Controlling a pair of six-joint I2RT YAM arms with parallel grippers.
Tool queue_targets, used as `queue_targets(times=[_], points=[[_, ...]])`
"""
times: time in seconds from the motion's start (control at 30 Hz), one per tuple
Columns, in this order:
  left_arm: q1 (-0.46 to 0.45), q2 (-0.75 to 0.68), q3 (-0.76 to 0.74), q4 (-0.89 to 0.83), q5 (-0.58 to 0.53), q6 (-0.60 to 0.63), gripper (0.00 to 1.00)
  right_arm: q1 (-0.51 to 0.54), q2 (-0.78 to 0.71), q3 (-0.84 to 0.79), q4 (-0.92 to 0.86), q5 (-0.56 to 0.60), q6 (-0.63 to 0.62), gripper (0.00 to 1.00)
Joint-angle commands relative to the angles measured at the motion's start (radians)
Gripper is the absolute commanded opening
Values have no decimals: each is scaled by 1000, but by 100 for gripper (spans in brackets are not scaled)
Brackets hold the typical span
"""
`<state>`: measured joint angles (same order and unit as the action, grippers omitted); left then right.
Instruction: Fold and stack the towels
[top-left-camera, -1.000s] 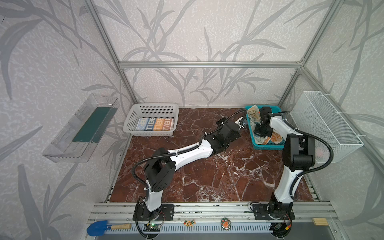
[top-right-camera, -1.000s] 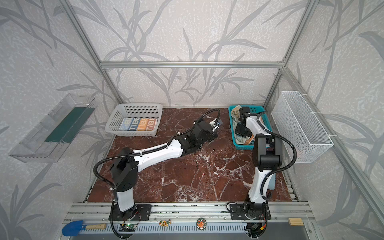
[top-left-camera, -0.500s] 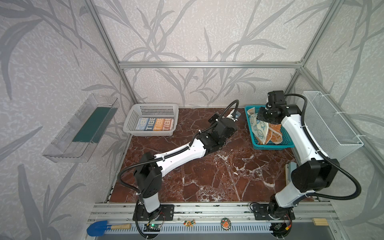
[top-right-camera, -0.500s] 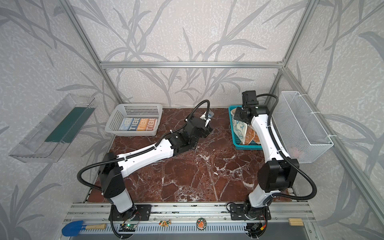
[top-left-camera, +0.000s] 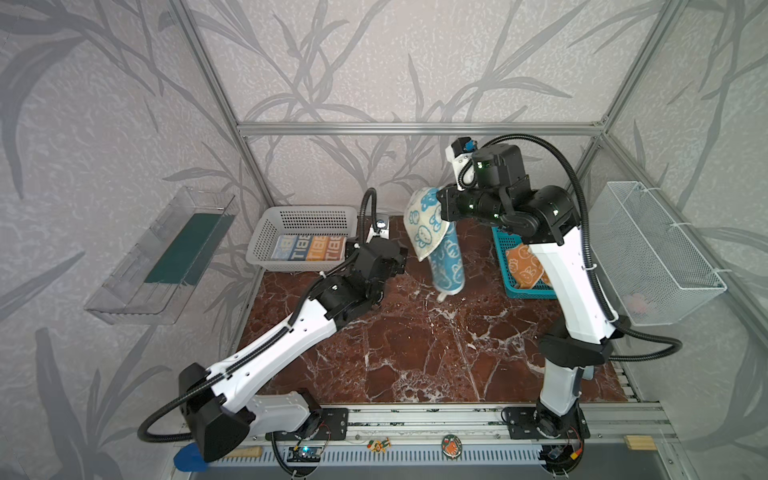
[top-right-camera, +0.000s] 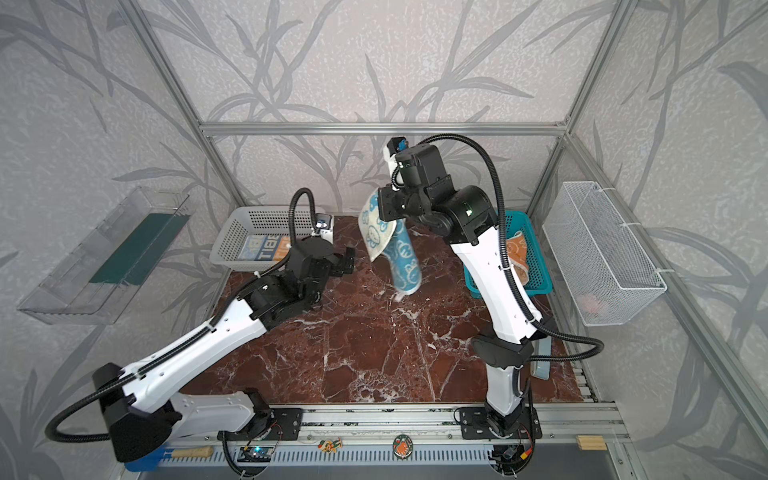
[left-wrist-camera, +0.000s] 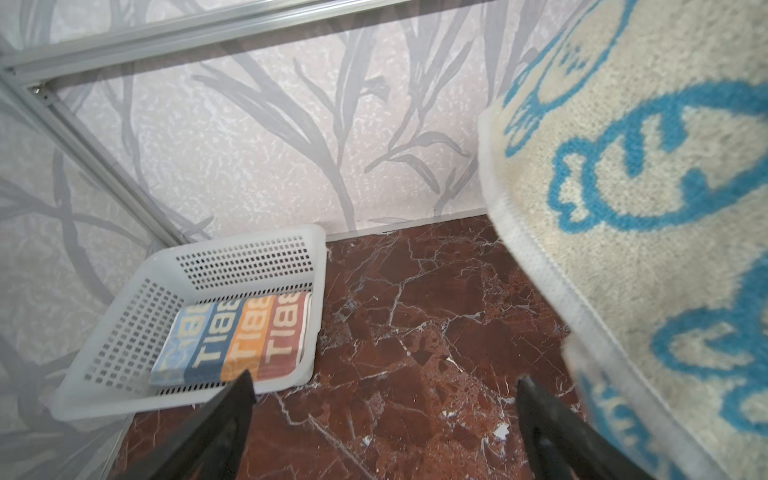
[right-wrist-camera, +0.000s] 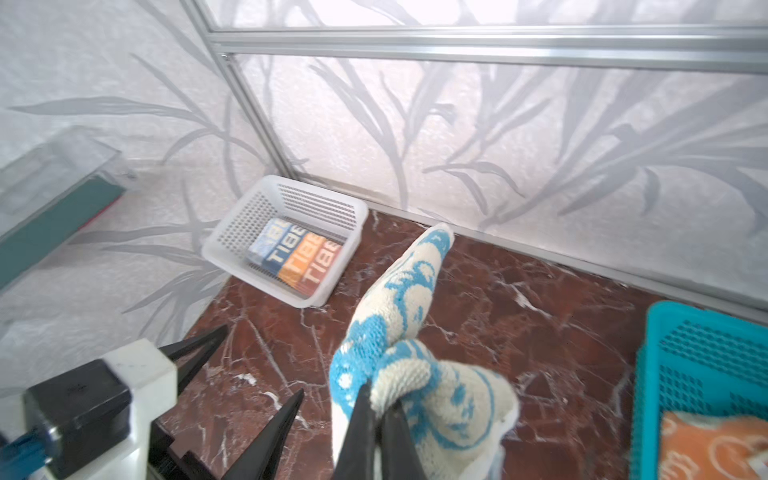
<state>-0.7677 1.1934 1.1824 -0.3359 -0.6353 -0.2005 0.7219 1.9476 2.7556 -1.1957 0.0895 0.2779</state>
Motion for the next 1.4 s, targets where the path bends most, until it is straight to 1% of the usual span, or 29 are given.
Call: queue_targets(times=[0.0, 0.1, 0.17, 0.23, 0.27, 0.3, 0.33, 0.4, 0.47, 0.53, 0.63, 0.73, 0.77, 0.87, 0.97, 1.07, 1.13, 1.23, 1.37], points=[[9, -94, -80, -25, 6, -106, 99, 2, 44, 38, -115, -33, -2, 0], [9, -162, -148, -45, -2, -151, 99, 1, 20, -143, -68, -41, 1, 0], [11, -196, -177, -74, -12, -181, 99, -2, -13, -340, 8, -39, 10, 0], [15, -227, -203, -104, -14, -206, 99, -17, -52, -574, 115, -46, 25, 7], [16, -239, -214, -115, -14, -215, 99, -30, -68, -668, 170, -57, 31, 9], [18, -251, -223, -130, -18, -230, 99, -48, -86, -768, 237, -70, 43, 13], [20, -262, -235, -138, -16, -237, 99, -71, -103, -855, 302, -82, 51, 21], [24, -275, -252, -147, -7, -254, 99, -116, -121, -976, 358, -116, 62, 38], [27, -277, -265, -158, 8, -271, 99, -157, -130, -1032, 368, -160, 63, 52], [29, -269, -279, -169, 26, -306, 99, -178, -141, -1059, 350, -170, 54, 67], [37, -243, -304, -170, 80, -352, 99, -178, -177, -1122, 358, -163, 37, 82], [45, -213, -330, -173, 138, -417, 99, -179, -203, -1220, 415, -187, 46, 90], [48, -205, -342, -162, 162, -433, 99, -179, -201, -1243, 426, -200, 51, 91], [60, -182, -373, -141, 232, -482, 99, -168, -191, -1307, 465, -289, 77, 91], [79, -169, -385, -148, 266, -506, 99, -119, -199, -1385, 524, -311, 97, 87], [132, -173, -398, -153, 339, -517, 99, -55, -189, -1426, 550, -310, 102, 82], [188, -175, -407, -150, 405, -525, 99, -9, -171, -1439, 557, -289, 108, 77], [250, -173, -413, -155, 475, -528, 99, 54, -141, -1452, 567, -262, 111, 72], [312, -160, -425, -134, 572, -528, 99, 97, -101, -1474, 580, -263, 134, 61]])
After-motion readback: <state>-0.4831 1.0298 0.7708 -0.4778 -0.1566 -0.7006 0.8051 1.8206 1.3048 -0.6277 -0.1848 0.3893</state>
